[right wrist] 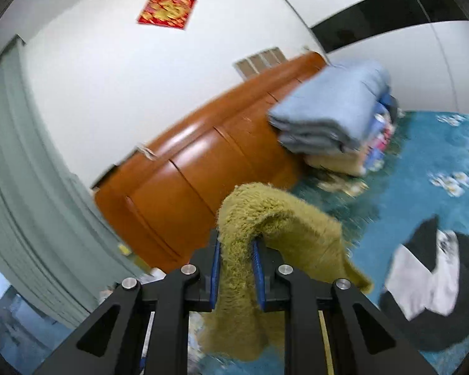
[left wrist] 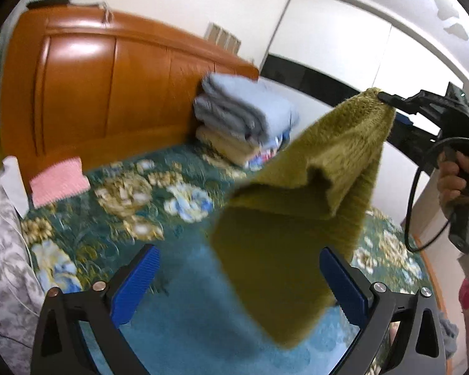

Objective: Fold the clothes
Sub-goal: 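Drop the sweater onto the bed beside the black-and-white garment with the right gripper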

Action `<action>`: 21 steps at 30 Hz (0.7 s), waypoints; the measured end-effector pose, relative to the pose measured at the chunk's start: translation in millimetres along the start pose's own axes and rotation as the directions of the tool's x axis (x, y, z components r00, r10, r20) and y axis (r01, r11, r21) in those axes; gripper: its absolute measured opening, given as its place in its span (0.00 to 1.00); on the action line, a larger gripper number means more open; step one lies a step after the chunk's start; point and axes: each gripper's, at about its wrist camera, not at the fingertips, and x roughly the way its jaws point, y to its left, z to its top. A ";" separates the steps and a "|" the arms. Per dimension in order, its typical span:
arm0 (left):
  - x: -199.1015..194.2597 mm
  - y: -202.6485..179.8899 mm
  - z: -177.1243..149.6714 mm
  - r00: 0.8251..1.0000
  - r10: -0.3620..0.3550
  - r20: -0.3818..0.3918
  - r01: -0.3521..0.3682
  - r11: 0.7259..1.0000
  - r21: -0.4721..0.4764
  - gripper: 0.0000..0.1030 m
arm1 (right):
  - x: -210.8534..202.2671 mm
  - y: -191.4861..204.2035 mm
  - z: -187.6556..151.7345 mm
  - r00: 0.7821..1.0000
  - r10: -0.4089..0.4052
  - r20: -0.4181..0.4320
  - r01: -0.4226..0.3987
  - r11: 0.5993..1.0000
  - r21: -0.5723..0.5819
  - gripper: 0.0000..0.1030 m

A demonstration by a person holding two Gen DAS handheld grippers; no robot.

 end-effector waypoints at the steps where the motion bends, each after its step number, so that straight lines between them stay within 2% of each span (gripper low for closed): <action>1: -6.7 -0.8 5.3 1.000 -0.003 0.020 0.003 1.000 0.002 1.00 | 1.0 6.6 6.4 1.000 0.027 0.014 -0.027 1.000 -0.007 0.18; 4: -23.7 -5.1 13.3 0.997 -0.026 0.068 0.025 1.000 0.014 1.00 | 0.9 24.4 22.9 0.993 0.103 0.054 -0.102 0.994 -0.029 0.18; 7: -27.7 -11.6 12.6 0.996 -0.053 0.073 0.051 0.998 0.036 1.00 | -22.7 23.4 17.9 0.985 0.144 0.093 -0.140 0.989 -0.048 0.18; 9: -22.8 -16.9 6.1 0.997 -0.065 0.053 0.061 0.996 0.063 1.00 | -36.4 -1.2 -1.0 0.987 0.138 0.081 -0.139 0.990 0.000 0.18; 11: -14.2 -21.1 -3.4 0.998 -0.065 0.020 0.063 0.994 0.087 1.00 | -46.8 -38.8 -34.5 0.994 0.102 0.032 -0.103 0.993 0.051 0.18; 14: 12.2 -24.4 -20.5 0.996 -0.051 -0.068 0.057 0.995 0.084 1.00 | -58.8 -98.5 -100.5 0.995 -0.011 -0.098 0.022 0.994 0.110 0.18; 16: 34.5 -23.7 -32.2 0.990 -0.047 -0.137 0.054 0.997 0.053 1.00 | -65.2 -153.6 -152.7 0.968 -0.131 -0.213 0.172 0.967 0.187 0.18; 19: 63.5 -26.8 -45.7 0.976 -0.035 -0.216 0.043 0.998 0.034 1.00 | -81.5 -237.2 -225.2 0.894 -0.272 -0.356 0.392 0.861 0.325 0.17; 21: 83.1 -29.0 -54.4 0.963 -0.027 -0.268 0.034 0.999 0.023 1.00 | -98.0 -276.9 -251.6 0.868 -0.308 -0.390 0.465 0.781 0.418 0.13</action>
